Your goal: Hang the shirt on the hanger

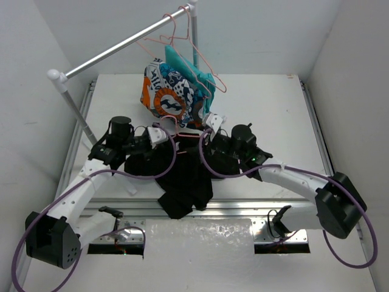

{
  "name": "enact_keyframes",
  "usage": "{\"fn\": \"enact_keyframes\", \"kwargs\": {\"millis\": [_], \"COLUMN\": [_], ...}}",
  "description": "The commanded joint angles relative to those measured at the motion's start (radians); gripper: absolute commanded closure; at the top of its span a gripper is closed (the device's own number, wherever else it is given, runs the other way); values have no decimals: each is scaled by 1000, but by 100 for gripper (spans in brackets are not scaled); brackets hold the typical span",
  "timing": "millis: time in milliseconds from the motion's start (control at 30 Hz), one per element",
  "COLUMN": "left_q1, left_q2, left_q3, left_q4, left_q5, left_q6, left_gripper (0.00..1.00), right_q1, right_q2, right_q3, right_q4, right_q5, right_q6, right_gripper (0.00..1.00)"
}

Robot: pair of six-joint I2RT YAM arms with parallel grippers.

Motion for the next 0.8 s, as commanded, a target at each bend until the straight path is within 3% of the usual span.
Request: {"fn": "enact_keyframes", "kwargs": {"millis": [0, 33, 133, 200, 267, 300, 367, 467, 633, 767], "left_q1": [-4, -4, -4, -5, -5, -5, -4, -7, -7, -7], "left_q2": [-32, -34, -43, -51, -55, -55, -51, -35, -38, -45], "left_q3": [50, 51, 69, 77, 88, 94, 115, 152, 171, 178], "left_q4": [148, 145, 119, 117, 126, 131, 142, 162, 159, 159], "left_q5": [-149, -162, -148, -136, -134, -129, -119, -120, -111, -116], "left_q6": [-163, -170, -196, -213, -251, -259, -293, -342, -353, -359], "left_gripper": [100, 100, 100, 100, 100, 100, 100, 100, 100, 100], "right_q1": [-10, -21, -90, -90, -87, -85, -67, -18, 8, 10], "right_q2": [-77, -97, -203, -248, -281, -280, -262, -161, 8, 120], "right_q3": [65, 70, 73, 45, -48, -79, -129, -111, -32, -15], "right_q4": [-59, -87, -267, -306, -268, -238, -184, -158, -139, -11], "right_q5": [246, 321, 359, 354, 295, 272, 239, 248, 205, 139], "right_q6": [128, 163, 385, 425, 511, 542, 601, 613, 684, 789], "right_gripper": [1, 1, 1, 8, 18, 28, 35, 32, 20, 20]}}
